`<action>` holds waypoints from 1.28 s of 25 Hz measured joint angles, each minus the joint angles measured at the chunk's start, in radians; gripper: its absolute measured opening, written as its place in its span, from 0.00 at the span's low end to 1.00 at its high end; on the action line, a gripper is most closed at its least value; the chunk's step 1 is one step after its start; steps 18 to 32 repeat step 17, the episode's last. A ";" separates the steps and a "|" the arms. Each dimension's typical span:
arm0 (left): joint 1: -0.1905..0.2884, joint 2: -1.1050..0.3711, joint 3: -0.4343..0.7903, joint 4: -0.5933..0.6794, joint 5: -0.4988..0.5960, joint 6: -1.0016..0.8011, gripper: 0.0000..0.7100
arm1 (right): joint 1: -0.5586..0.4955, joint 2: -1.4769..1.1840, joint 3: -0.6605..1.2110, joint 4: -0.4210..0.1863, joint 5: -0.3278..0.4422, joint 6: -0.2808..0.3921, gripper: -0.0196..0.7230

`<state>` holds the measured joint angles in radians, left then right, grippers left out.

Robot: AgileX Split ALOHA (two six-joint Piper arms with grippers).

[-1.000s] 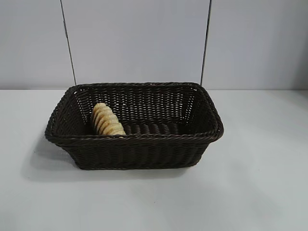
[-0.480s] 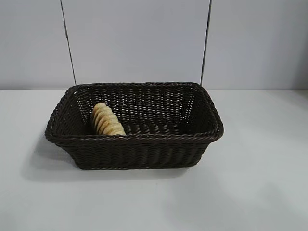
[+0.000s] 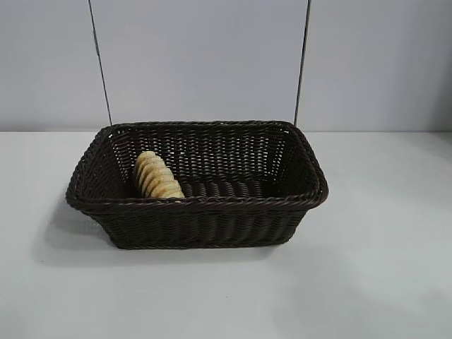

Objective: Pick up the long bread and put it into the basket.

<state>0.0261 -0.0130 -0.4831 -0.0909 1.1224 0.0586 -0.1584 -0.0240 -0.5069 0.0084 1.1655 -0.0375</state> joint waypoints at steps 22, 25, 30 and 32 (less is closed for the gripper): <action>0.000 0.000 0.000 0.000 0.000 0.000 0.98 | 0.000 0.000 0.000 0.000 -0.009 0.000 0.92; 0.000 0.000 0.000 0.000 0.000 0.000 0.98 | 0.000 0.000 0.000 0.000 -0.009 0.000 0.92; 0.000 0.000 0.000 0.000 0.000 0.000 0.98 | 0.000 0.000 0.000 0.000 -0.009 0.000 0.92; 0.000 0.000 0.000 0.000 0.000 0.000 0.98 | 0.000 0.000 0.000 0.000 -0.009 0.000 0.92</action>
